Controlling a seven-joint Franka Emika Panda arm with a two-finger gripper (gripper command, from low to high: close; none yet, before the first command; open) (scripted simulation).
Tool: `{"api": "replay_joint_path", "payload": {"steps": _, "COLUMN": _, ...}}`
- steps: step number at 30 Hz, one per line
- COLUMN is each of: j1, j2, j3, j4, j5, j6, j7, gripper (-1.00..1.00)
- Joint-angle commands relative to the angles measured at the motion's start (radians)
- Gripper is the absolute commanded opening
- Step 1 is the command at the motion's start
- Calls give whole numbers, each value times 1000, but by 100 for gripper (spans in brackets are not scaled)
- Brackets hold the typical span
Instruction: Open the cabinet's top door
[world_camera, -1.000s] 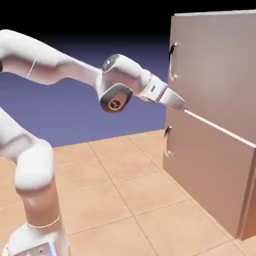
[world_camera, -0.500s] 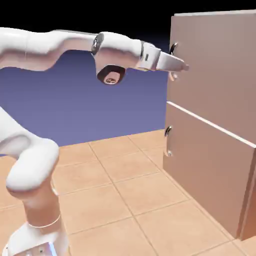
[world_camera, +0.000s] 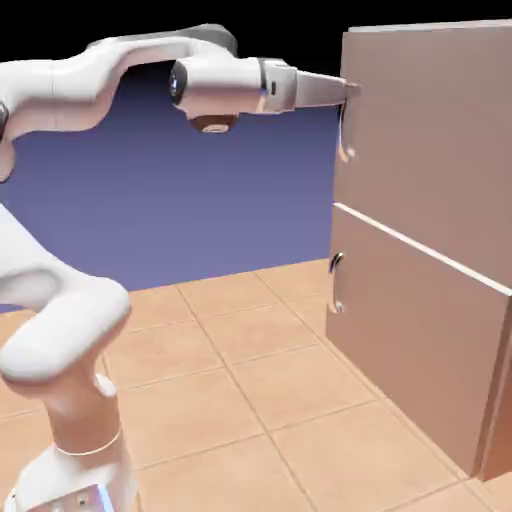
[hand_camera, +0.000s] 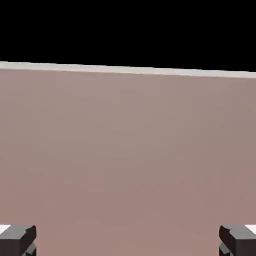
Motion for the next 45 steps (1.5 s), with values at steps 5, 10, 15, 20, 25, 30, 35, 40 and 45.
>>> {"api": "replay_joint_path", "payload": {"steps": 5, "j1": -88, "j2": -23, "j3": 98, "j4": 75, "j5": 218, "j6": 16, "j7": -151, "gripper": 0}}
{"api": "replay_joint_path", "payload": {"steps": 10, "j1": -175, "j2": -47, "j3": 195, "j4": 150, "j5": 435, "j6": 32, "j7": -303, "gripper": 0}}
{"api": "replay_joint_path", "payload": {"steps": 15, "j1": -263, "j2": -70, "j3": 293, "j4": 225, "j5": 653, "j6": 47, "j7": -454, "gripper": 0}}
{"api": "replay_joint_path", "payload": {"steps": 20, "j1": -350, "j2": -93, "j3": 390, "j4": 300, "j5": 870, "j6": 63, "j7": -605, "gripper": 0}}
{"api": "replay_joint_path", "payload": {"steps": 25, "j1": -431, "j2": -115, "j3": 481, "j4": 369, "j5": 1071, "j6": 78, "j7": -745, "gripper": 0}}
{"api": "replay_joint_path", "payload": {"steps": 30, "j1": -575, "j2": -89, "j3": 574, "j4": 479, "j5": 1069, "j6": 76, "j7": -745, "gripper": 0}}
{"api": "replay_joint_path", "payload": {"steps": 35, "j1": -591, "j2": -73, "j3": 586, "j4": 487, "j5": 1062, "j6": 58, "j7": -749, "gripper": -100}}
{"api": "replay_joint_path", "payload": {"steps": 40, "j1": -410, "j2": -44, "j3": 474, "j4": 332, "j5": 1030, "j6": -25, "j7": -770, "gripper": -100}}
{"api": "replay_joint_path", "payload": {"steps": 45, "j1": -228, "j2": -24, "j3": 353, "j4": 195, "j5": 983, "j6": -94, "j7": -781, "gripper": -100}}
